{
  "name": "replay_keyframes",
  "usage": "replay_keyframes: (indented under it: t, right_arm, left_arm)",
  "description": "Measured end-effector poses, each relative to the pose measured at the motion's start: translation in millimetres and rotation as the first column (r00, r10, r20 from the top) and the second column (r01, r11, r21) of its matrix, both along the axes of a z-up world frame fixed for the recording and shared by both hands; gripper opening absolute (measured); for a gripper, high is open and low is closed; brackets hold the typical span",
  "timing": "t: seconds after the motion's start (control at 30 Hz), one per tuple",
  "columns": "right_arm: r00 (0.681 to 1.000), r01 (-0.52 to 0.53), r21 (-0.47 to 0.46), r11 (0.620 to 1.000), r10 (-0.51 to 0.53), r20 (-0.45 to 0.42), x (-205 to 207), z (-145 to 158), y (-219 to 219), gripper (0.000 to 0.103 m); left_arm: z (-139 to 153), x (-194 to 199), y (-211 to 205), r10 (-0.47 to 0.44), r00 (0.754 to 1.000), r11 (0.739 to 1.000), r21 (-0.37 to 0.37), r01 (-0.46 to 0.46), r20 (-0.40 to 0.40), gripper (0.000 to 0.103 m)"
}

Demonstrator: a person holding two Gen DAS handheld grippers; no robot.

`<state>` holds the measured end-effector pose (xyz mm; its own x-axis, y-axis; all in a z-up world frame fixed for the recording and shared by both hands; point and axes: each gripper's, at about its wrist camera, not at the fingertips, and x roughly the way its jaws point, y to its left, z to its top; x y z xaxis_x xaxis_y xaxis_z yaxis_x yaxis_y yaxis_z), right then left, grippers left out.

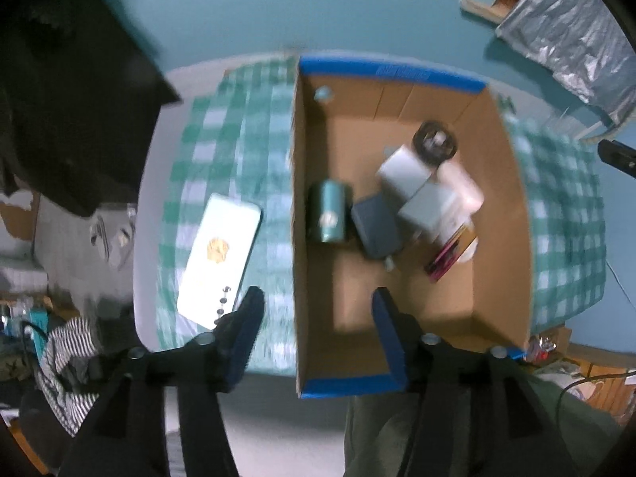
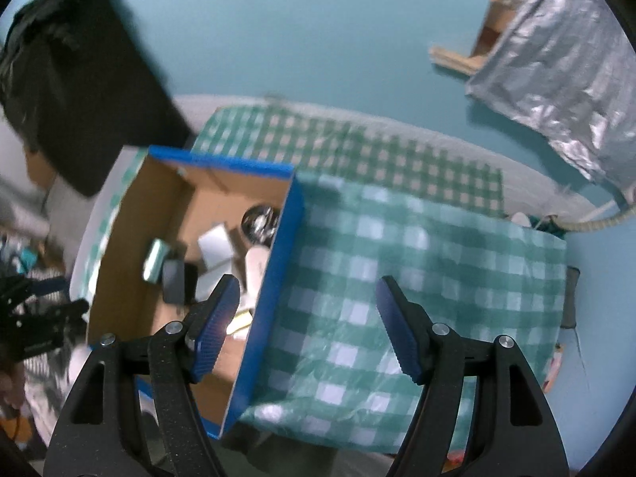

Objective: Organize rigid objects

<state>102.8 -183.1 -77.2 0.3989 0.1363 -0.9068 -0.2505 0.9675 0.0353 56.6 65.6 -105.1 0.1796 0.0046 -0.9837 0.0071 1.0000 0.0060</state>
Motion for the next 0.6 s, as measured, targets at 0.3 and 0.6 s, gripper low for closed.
replay_keyframes:
  t: [0.3, 0.6]
  right_arm:
    - [0.984, 0.091, 0.013, 0.996, -0.092, 0.154, -25.4, 39.1, -23.8, 0.071]
    - [0.951, 0.13, -0.005, 0.991, -0.124, 0.282, -46.2, 64.4, -37.6, 0.071]
  left_arm:
    - [66.8, 7.8, -18.3, -0.001, 0.972, 0.999, -0.032, 0.009, 0.234, 0.084]
    - [99.8, -1.9, -46.7, -0.057, 0.922, 0.998, 0.042, 0.044, 0.383, 0.101]
